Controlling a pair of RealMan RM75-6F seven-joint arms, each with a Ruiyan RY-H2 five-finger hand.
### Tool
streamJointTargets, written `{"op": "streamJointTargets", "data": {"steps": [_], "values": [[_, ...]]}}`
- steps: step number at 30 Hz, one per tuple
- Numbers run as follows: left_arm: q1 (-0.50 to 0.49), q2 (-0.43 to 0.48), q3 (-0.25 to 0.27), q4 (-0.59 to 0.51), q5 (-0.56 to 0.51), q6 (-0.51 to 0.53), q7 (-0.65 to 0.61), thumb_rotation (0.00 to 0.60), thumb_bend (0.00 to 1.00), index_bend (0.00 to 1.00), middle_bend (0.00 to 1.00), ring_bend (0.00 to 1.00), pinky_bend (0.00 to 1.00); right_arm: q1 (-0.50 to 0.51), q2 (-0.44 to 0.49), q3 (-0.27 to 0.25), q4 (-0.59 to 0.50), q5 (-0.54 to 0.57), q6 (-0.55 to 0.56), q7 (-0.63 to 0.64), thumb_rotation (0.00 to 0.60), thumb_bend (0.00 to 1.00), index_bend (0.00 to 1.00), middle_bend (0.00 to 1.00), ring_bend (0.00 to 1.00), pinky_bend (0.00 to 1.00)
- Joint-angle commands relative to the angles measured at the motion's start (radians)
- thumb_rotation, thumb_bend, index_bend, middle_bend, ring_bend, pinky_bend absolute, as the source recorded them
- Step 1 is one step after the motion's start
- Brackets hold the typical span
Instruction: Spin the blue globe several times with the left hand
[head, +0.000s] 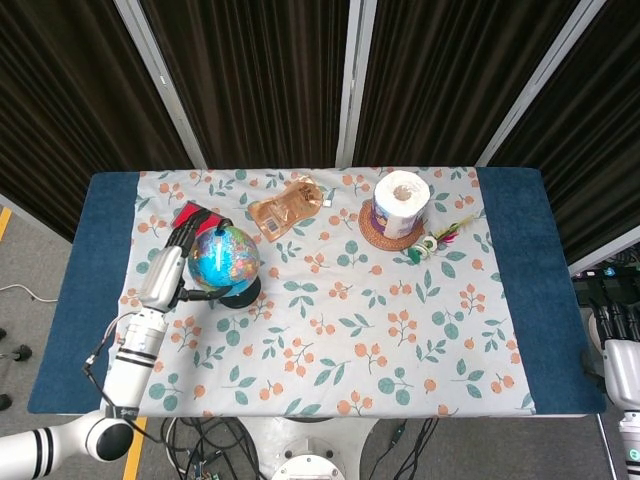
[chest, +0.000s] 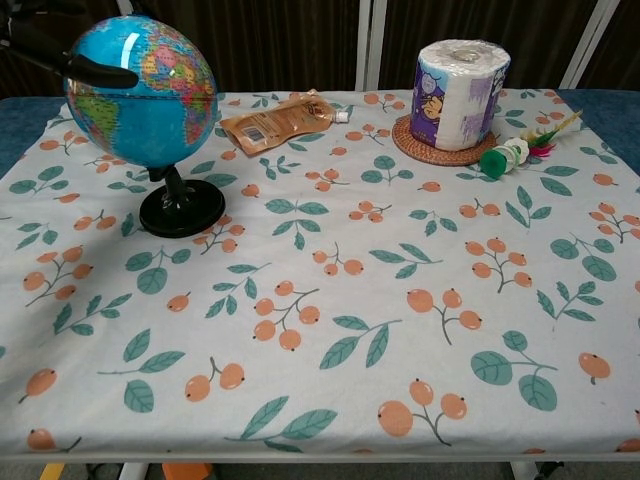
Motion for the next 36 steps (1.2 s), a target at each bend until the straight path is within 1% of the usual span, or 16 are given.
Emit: {"op": "streamJointTargets", "data": {"steps": [1,10,21,30,36], "values": [[-0.004,-0.007,-0.003,0.010,-0.018,-0.006,0.007,0.600,0.00,0.02,0.00,0.00,0.00,0.000,0.000,0.000,0.001,0.002,-0.001,0.001,0.600,0.38,0.00,0.00,0.00,0.00],[-0.008,-0.018,-0.008,0.021,-0.026,-0.006,0.007,0.600,0.00,0.02,0.00,0.00,0.00,0.001,0.000,0.000,0.001,0.006,-0.007,0.000,0.600,0.38,0.00,0.00,0.00,0.00],[-0.001,-0.009,-0.008,0.032,-0.036,-0.006,0.004,0.600,0.00,0.02,0.00,0.00,0.00,0.002,0.000,0.000,-0.001,0.006,-0.009,-0.002,0.600,0.38,0.00,0.00,0.00,0.00],[0.030,0.022,0.005,0.042,-0.040,-0.004,-0.031,0.600,0.00,0.02,0.00,0.00,0.00,0.005,0.003,0.001,-0.010,0.009,-0.015,-0.012,0.600,0.38,0.00,0.00,0.00,0.00],[0.052,0.040,0.000,0.082,-0.077,-0.017,-0.075,0.600,0.00,0.02,0.00,0.00,0.00,0.006,0.004,0.001,-0.016,0.013,-0.019,-0.020,0.600,0.38,0.00,0.00,0.00,0.00]]}}
